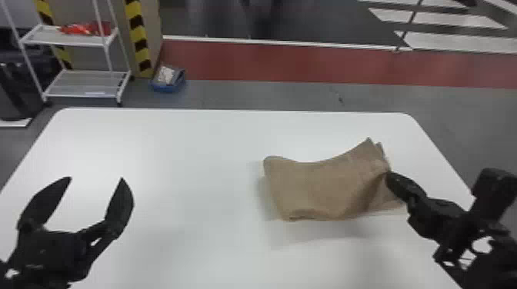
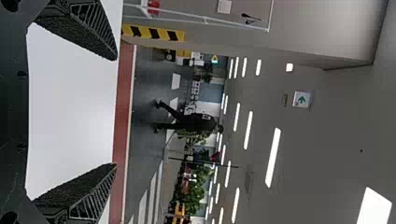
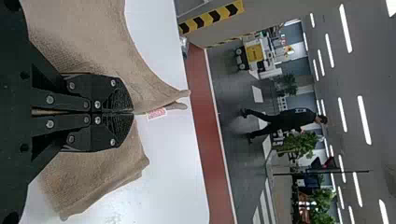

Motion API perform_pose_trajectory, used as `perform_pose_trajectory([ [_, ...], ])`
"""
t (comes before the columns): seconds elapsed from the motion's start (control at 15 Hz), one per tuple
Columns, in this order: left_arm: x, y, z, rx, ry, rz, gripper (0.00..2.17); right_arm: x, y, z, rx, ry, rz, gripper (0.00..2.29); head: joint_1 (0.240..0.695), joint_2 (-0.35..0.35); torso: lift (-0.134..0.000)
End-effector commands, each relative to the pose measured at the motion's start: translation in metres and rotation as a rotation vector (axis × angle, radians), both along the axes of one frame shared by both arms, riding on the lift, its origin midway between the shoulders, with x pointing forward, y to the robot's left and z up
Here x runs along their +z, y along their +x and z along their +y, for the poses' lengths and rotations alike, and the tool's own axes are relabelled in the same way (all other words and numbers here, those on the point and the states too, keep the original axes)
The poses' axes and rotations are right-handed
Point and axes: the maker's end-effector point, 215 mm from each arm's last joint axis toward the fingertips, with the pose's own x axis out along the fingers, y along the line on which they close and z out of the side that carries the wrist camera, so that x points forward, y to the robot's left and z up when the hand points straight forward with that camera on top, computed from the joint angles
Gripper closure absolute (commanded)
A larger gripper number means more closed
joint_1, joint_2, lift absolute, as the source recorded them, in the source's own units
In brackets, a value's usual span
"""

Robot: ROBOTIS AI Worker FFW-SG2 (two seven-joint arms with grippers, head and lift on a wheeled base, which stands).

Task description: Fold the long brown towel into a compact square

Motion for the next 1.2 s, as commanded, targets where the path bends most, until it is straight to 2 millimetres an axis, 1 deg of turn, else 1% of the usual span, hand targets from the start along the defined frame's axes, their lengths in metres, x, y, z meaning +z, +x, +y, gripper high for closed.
perform_pose_trajectory([
  [0.0, -0.002, -0.001, -0.002, -0.004, -0.006, 0.000, 0.06, -0.025, 0.000, 0.001, -0.002, 0.011, 0.033, 1.48, 0.695, -0.142, -0.123],
  [0.13, -0.003, -0.002, -0.004, -0.009, -0.004, 0.003, 0.07, -0.021, 0.004, -0.012, -0.023, 0.009, 0.026, 1.48, 0.695, -0.147, -0.123],
  [0.27, -0.006, -0.003, -0.003, -0.009, -0.005, 0.009, 0.07, -0.012, 0.006, -0.028, -0.048, 0.009, 0.010, 1.48, 0.695, -0.156, -0.123],
  [0.47, -0.008, -0.003, -0.004, -0.013, -0.005, 0.013, 0.07, 0.001, 0.010, -0.047, -0.066, 0.024, -0.001, 1.48, 0.695, -0.186, -0.123],
  [0.53, -0.009, -0.004, -0.005, -0.016, -0.006, 0.014, 0.07, 0.008, 0.013, -0.059, -0.081, 0.011, -0.012, 1.48, 0.695, -0.191, -0.123],
  [0.67, -0.011, -0.004, -0.005, -0.016, -0.008, 0.017, 0.07, -0.001, 0.023, -0.069, -0.076, 0.012, 0.006, 1.48, 0.695, -0.205, -0.123],
  [0.8, -0.011, -0.004, -0.006, -0.019, -0.007, 0.017, 0.07, -0.008, 0.036, -0.068, -0.056, 0.034, 0.014, 1.48, 0.695, -0.225, -0.123],
  [0.87, -0.011, -0.004, -0.007, -0.020, -0.008, 0.017, 0.08, -0.010, 0.045, -0.066, -0.041, 0.046, 0.015, 1.48, 0.695, -0.226, -0.123],
  [0.93, -0.011, -0.004, -0.007, -0.020, -0.008, 0.017, 0.08, -0.007, 0.054, -0.065, -0.027, 0.057, 0.009, 1.48, 0.695, -0.225, -0.123],
  [1.0, -0.012, -0.004, -0.006, -0.019, -0.007, 0.020, 0.08, 0.001, 0.061, -0.063, -0.014, 0.063, -0.007, 1.48, 0.695, -0.223, -0.123],
  [1.07, -0.011, -0.004, -0.006, -0.019, -0.007, 0.018, 0.08, 0.007, 0.065, -0.059, 0.000, 0.070, -0.021, 1.48, 0.695, -0.220, -0.123],
  [1.13, -0.010, -0.004, -0.006, -0.020, -0.007, 0.017, 0.08, 0.008, 0.064, -0.058, 0.008, 0.075, -0.021, 1.48, 0.695, -0.214, -0.123],
])
